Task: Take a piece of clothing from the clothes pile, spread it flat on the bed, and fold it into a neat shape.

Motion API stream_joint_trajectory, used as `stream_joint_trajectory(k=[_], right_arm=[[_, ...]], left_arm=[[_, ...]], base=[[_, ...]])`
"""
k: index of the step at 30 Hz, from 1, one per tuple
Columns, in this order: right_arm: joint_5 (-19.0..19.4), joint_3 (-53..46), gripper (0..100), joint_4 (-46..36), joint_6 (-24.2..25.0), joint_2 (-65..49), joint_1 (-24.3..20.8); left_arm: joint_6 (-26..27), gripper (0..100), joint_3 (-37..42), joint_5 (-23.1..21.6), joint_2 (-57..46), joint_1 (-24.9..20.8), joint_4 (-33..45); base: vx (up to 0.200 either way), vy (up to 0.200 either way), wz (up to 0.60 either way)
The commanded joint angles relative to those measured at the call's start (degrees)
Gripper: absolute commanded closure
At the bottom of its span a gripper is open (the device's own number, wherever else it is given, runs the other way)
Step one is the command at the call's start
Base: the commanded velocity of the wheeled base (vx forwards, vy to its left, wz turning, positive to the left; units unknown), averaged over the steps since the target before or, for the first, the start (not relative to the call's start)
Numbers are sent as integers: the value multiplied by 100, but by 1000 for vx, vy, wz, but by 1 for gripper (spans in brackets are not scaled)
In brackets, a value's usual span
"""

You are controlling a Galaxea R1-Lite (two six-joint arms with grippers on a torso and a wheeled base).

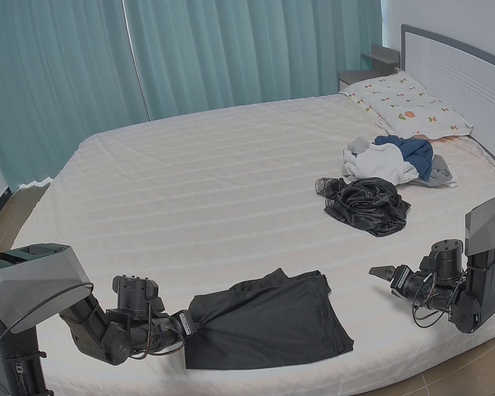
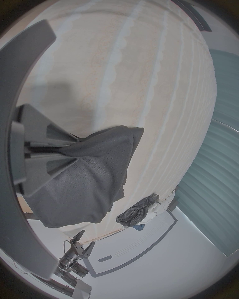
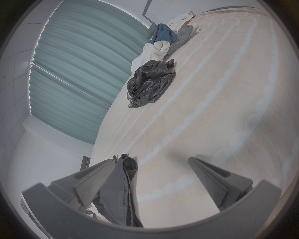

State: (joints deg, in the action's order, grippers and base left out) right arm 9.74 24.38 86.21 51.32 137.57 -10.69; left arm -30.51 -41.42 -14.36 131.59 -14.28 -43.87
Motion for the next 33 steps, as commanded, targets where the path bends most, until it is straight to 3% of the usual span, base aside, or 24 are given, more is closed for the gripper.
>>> stream_joint_trajectory(k=[1, 29, 33], right_arm=[[2, -4, 0, 1, 1, -11, -3], [-25, -12, 0, 1, 132, -46, 6], [-25, -12, 0, 10, 132, -46, -12]], left_arm=[[-7, 100, 91, 12, -116, 12, -7], [-148, 100, 214, 188, -116, 39, -16], [-148, 100, 231, 250, -98, 21, -42]], base=[[0, 200, 0], [0, 200, 0], [0, 0, 0]])
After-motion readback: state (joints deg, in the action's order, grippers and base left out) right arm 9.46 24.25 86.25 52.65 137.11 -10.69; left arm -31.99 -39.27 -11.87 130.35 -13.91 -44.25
